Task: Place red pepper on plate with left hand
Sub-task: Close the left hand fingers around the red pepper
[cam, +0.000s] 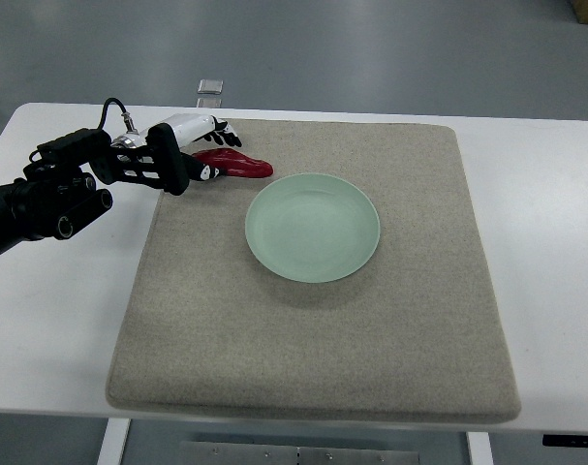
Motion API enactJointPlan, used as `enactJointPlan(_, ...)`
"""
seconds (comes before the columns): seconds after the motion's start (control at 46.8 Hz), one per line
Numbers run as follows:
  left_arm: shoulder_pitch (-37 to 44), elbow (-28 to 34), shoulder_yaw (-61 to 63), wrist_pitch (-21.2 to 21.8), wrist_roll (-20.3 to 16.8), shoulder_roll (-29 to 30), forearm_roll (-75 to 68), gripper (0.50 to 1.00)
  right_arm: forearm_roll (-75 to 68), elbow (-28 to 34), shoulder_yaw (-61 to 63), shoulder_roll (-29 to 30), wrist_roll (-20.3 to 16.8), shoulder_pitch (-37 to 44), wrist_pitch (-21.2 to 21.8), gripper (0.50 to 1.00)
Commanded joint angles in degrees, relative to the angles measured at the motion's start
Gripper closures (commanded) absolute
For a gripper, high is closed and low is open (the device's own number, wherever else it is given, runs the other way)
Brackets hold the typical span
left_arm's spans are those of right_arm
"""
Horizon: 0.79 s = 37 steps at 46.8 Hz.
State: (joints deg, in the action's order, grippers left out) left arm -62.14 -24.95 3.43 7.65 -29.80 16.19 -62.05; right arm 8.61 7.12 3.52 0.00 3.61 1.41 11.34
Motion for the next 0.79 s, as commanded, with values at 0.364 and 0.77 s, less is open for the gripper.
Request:
enactJointPlan(0.364, 0.17, 1.04, 0.09, 0.00, -0.44, -0.64, -0.08, 0.834, 0.00, 0.00, 0.00, 0.00, 0.00, 0.00, 0.00, 0.568)
enactJointPlan(0.77, 0.17, 1.13, 0.09, 0.00, -0.44, -0.73, -0.17, 1.000, 0.00, 0.00, 0.00, 0.00, 0.00, 0.00, 0.00, 0.568)
